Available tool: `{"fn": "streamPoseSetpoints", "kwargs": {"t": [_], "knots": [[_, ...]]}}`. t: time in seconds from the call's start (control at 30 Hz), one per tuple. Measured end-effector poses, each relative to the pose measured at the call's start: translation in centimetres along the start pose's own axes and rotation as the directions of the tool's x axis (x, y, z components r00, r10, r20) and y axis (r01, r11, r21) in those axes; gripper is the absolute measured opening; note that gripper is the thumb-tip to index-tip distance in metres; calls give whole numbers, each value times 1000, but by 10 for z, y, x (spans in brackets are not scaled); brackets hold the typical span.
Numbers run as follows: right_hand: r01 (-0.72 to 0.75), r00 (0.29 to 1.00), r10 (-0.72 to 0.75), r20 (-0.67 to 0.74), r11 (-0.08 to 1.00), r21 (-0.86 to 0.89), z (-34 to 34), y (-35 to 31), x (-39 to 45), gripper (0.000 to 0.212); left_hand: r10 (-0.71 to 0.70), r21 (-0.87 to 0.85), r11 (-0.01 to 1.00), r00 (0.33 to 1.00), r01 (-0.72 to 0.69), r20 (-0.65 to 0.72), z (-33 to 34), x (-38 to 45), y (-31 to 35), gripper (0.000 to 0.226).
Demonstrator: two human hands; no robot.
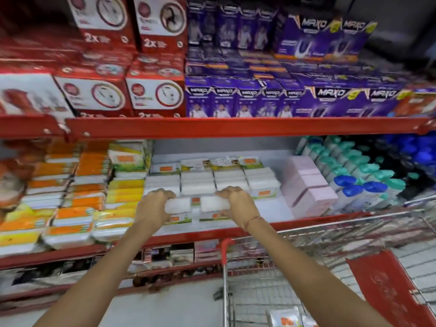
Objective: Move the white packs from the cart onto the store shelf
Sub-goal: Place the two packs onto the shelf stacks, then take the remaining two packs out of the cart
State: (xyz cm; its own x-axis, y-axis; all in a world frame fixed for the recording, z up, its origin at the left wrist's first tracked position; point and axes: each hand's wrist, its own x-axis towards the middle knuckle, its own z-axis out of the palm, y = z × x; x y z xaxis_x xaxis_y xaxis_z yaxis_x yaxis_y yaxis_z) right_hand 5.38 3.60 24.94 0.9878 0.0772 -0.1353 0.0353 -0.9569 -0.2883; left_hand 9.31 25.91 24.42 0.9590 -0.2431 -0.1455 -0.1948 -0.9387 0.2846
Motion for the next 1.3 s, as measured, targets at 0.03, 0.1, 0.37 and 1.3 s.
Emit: {"fn": "streamPoseSetpoints", "kwargs": {"t": [0.03,0.1,0.37,1.3], "knots": [[4,1000,-4,18,1000,-3,6,-9,6,64,-13,16,1000,1000,13,6,0,1,-8,68],[9,999,-9,47,1000,-8,15,-24,14,63,-27,44,999,999,25,29,1,3,-20,68],[7,993,-8,114,1000,7,39,-47,26,63,-20,0,1000,996,20,86,13,1,-42,68],[-252,968,249,40,948,193,80,156,-123,27,484,-215,864,869,-455,103,143,-29,169,24]]}}
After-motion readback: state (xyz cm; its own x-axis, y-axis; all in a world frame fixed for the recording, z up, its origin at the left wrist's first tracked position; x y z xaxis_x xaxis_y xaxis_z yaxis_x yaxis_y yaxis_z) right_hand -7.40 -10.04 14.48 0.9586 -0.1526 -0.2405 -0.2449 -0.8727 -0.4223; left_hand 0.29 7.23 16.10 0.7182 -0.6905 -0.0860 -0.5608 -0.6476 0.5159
